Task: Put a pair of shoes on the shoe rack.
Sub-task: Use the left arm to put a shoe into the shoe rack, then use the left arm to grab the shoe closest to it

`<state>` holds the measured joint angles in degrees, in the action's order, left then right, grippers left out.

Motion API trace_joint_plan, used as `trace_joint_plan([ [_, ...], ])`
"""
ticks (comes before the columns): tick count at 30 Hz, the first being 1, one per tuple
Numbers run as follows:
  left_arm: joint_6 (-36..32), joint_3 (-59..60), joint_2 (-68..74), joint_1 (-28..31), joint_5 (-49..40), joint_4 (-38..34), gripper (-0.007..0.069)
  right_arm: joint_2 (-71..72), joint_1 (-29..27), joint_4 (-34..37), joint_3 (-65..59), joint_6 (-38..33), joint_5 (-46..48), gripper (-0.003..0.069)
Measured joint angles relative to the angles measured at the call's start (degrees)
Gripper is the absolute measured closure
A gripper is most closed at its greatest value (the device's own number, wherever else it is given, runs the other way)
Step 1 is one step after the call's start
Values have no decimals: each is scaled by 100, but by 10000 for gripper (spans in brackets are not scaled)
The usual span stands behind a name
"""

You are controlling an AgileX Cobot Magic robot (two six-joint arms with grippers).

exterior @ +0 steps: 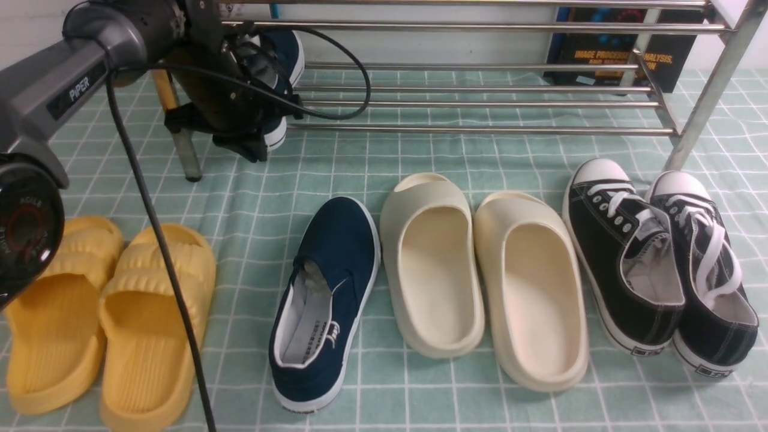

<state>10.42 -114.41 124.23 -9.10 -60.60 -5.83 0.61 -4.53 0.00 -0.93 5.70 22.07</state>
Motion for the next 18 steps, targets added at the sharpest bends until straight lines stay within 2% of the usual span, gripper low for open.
trace_joint_plan([
  [5, 0, 0, -294, 5, -355, -40, 330, 0, 0, 0, 0, 0, 0, 412],
  [8, 0, 0, -586, 5, -750, -53, 266, 0, 0, 0, 0, 0, 0, 412],
  [12, 0, 101, -982, -92, -966, 65, 249, 0, 0, 0, 0, 0, 0, 412],
  [18, 162, 1785, -2173, -850, -968, 517, 297, 0, 0, 0, 0, 0, 0, 412],
])
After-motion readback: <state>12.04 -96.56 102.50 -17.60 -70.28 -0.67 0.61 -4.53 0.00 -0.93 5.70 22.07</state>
